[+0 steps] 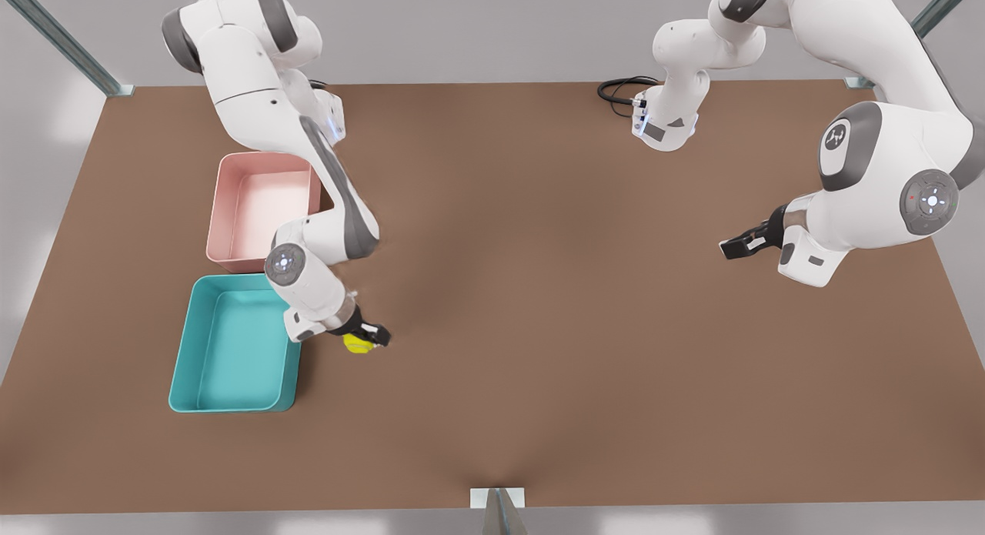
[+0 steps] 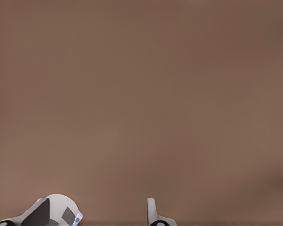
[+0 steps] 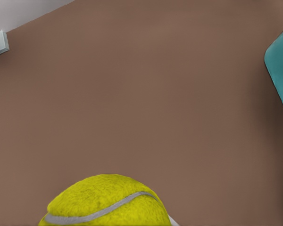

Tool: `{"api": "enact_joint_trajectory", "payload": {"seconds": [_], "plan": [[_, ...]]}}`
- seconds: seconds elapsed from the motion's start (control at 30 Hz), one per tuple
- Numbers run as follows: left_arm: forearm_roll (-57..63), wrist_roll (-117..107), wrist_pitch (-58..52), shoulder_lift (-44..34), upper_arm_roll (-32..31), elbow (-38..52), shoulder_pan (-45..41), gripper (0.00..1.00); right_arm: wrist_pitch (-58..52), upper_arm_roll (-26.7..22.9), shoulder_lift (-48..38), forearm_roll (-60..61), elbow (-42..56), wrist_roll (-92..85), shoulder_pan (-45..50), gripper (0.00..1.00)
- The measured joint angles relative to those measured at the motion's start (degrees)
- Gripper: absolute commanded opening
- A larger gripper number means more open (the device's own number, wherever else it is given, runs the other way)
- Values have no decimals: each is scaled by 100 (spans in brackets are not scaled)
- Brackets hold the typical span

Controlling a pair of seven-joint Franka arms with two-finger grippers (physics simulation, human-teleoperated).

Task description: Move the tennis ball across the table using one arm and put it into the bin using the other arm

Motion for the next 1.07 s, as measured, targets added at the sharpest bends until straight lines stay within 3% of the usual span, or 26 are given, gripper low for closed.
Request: {"api": "enact_joint_trajectory", "payload": {"seconds": [0.2,0.33,0.37,0.4,0.73,0.87,0.93,1.07], "plan": [[-151,-22,-218,106,0,-5,16,100,-976,-59,443,-121,960,-1077,-1393,48],[-287,-6,-356,145,4,24,120,100,-1275,-272,783,-231,1274,-1882,-1796,48],[-311,29,-375,147,6,31,181,100,-1321,-300,869,-239,1287,-2060,-1822,59],[-327,61,-392,148,5,35,219,100,-1361,-313,939,-259,1265,-2212,-1834,100],[-379,268,-490,141,-5,39,240,100,-1786,-298,985,-367,1307,-3215,-1660,100],[-359,317,-503,143,-21,39,176,100,-2741,-349,706,-630,2376,-3345,-1344,100],[-341,339,-507,141,-32,39,117,100,-3403,-352,140,-919,2734,-3402,-1300,100],[-331,374,-515,141,-46,39,110,100,-4276,-303,-1381,-1202,1960,-3497,-1420,100]]}}
